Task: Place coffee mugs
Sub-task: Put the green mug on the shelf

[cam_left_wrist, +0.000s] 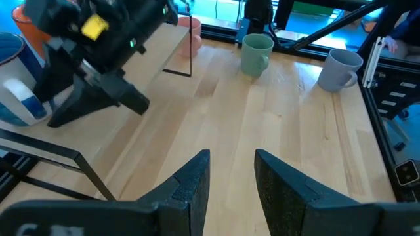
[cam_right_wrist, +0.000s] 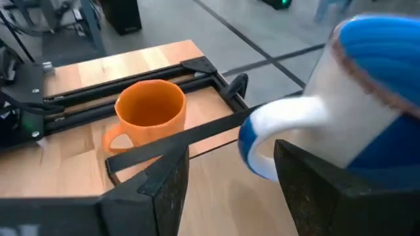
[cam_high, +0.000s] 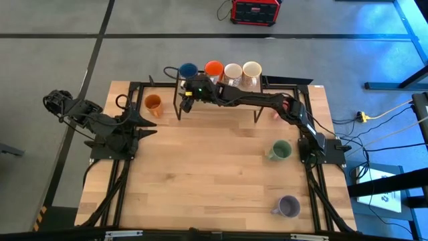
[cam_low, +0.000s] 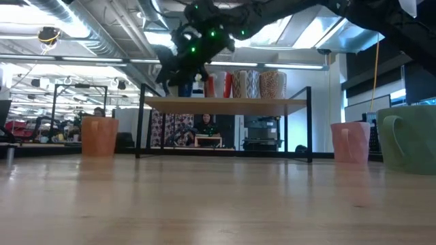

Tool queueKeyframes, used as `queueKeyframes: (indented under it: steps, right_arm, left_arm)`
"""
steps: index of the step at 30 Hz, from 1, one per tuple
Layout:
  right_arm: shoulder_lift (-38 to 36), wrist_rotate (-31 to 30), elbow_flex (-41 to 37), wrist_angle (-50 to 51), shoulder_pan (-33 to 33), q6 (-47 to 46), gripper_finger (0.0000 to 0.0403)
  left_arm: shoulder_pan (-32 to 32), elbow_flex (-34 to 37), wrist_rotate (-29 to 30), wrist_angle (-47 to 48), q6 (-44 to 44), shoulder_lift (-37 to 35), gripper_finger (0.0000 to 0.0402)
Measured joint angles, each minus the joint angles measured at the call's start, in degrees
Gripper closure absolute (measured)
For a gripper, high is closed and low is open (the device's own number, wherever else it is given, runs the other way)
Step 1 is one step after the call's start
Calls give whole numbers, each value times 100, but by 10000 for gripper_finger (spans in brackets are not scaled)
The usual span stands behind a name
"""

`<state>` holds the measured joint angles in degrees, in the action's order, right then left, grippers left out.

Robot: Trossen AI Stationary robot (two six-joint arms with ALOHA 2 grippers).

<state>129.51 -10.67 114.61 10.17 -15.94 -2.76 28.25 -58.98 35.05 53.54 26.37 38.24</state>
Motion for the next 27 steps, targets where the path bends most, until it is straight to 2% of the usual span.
queueKeyframes:
  steps: [2,6,8,14,23,27]
  right_arm:
    - [-2,-202,233,464,62,-26,194]
    - [0,-1014,794,1440,205,-157,194]
    - [0,-1178,1102,1809,260,-177,194]
    - [-1,-1067,2047,2952,505,-414,194]
    - [-913,-948,1842,3401,1261,-407,194]
    - [-1080,-391,1831,3538,1697,-435,194]
  left_arm:
    - [2,0,-2,0,0,0,287]
    - [0,0,0,0,0,-1,287]
    - [0,0,0,0,0,-2,287]
    - [2,0,0,0,5,0,287]
    - [2,-2,0,-16,173,-147,287]
    - [2,181,-89,-132,175,-165,287]
